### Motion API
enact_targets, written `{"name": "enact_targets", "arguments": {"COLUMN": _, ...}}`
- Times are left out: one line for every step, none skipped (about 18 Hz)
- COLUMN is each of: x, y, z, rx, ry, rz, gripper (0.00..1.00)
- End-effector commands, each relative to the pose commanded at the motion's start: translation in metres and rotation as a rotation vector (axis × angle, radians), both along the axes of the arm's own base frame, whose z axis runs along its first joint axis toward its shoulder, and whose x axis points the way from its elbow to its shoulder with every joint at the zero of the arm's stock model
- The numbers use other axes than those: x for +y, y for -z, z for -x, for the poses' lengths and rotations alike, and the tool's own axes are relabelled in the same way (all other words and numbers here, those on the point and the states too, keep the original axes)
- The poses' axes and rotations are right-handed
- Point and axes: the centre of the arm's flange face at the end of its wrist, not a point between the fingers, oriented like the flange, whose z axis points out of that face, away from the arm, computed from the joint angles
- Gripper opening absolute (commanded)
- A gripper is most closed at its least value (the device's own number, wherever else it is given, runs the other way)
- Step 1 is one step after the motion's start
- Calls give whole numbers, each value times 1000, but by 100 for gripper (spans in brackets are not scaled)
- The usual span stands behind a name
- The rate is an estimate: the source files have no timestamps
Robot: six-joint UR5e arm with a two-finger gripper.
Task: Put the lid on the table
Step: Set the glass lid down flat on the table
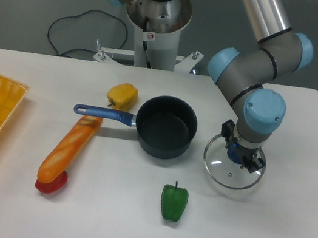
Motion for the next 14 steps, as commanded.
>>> {"name": "enact_targets", "arguments": {"x": 0, "y": 1, "z": 0, "rx": 0, "ry": -3, "rz": 2, "gripper": 53}}
{"name": "enact_targets", "arguments": {"x": 0, "y": 4, "z": 1, "rx": -5, "ry": -3, "rz": 4, "gripper": 53}}
{"name": "enact_targets", "arguments": {"x": 0, "y": 6, "z": 1, "rx": -7, "ry": -3, "rz": 3, "gripper": 53}}
{"name": "enact_targets", "arguments": {"x": 0, "y": 8, "z": 1, "rx": -9, "ry": -3, "rz": 5, "gripper": 53}}
{"name": "enact_targets", "arguments": {"x": 1, "y": 10, "z": 1, "rx": -12, "ry": -3, "rz": 6, "gripper": 53}}
{"name": "enact_targets", "arguments": {"x": 1, "y": 11, "z": 1, "rx": -14, "ry": -5, "rz": 5, "gripper": 53}}
{"name": "enact_targets", "arguments": {"x": 1, "y": 12, "z": 1, "rx": -16, "ry": -5, "rz": 4, "gripper": 53}}
{"name": "enact_targets", "arguments": {"x": 1, "y": 14, "z": 2, "rx": -19, "ry": -3, "rz": 6, "gripper": 53}}
{"name": "enact_targets", "arguments": {"x": 1, "y": 14, "z": 2, "rx": -19, "ry": -5, "rz": 6, "gripper": 53}}
{"name": "enact_targets", "arguments": {"x": 1, "y": 15, "z": 2, "rx": -20, "ry": -5, "rz": 8, "gripper": 53}}
{"name": "enact_targets", "arguments": {"x": 1, "y": 15, "z": 2, "rx": -20, "ry": -5, "rz": 8, "gripper": 53}}
{"name": "enact_targets", "arguments": {"x": 1, "y": 15, "z": 2, "rx": -20, "ry": -5, "rz": 6, "gripper": 53}}
{"name": "enact_targets", "arguments": {"x": 1, "y": 15, "z": 1, "rx": -21, "ry": -5, "rz": 8, "gripper": 53}}
{"name": "enact_targets", "arguments": {"x": 1, "y": 16, "z": 1, "rx": -22, "ry": -5, "rz": 9, "gripper": 53}}
